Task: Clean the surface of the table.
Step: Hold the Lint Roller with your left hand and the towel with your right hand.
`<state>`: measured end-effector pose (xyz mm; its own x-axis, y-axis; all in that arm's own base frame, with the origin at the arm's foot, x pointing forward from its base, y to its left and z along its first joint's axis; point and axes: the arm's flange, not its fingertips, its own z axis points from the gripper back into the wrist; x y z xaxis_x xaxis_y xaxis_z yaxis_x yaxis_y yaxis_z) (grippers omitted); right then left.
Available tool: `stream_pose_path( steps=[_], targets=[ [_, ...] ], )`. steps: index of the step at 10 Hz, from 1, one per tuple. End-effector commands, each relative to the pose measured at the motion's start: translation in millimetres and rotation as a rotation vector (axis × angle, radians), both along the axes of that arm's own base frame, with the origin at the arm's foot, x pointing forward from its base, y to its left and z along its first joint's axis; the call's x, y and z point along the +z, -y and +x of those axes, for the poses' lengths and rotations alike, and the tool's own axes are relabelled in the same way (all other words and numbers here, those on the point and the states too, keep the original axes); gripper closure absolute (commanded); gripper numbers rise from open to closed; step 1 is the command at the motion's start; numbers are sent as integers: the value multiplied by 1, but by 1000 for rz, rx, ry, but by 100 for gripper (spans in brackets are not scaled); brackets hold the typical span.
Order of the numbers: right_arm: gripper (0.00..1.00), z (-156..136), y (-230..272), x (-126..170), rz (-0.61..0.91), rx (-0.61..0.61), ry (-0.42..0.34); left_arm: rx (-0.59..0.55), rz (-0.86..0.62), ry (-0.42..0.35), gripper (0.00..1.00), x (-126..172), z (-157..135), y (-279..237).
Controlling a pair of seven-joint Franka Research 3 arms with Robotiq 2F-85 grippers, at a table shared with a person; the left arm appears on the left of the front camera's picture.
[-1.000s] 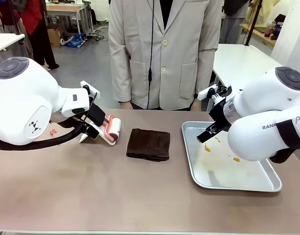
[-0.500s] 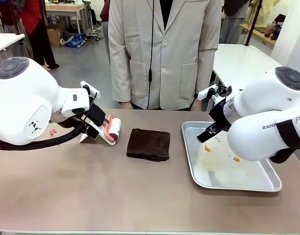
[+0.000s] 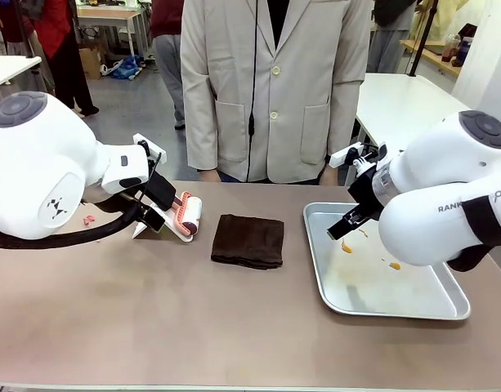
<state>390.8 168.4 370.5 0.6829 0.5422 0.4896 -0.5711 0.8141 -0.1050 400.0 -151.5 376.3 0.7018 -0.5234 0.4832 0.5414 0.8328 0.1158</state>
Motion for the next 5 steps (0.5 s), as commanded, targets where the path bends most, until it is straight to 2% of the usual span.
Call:
stream_pose_path(
  steps=[1, 3, 4, 5],
  targets=[
    [0, -7, 19, 28, 100, -85, -149, 22, -84, -123, 0, 36, -22, -9],
    [0, -24, 46, 59, 239, -164, -291, 133, -178, -234, 0, 67, -39, -24],
    [0, -35, 61, 76, 317, -177, -371, 180, -265, -245, 0, 84, -48, -37],
    [0, -46, 79, 88, 383, -191, -413, 160, -359, -259, 0, 97, -57, -52]
  ],
)
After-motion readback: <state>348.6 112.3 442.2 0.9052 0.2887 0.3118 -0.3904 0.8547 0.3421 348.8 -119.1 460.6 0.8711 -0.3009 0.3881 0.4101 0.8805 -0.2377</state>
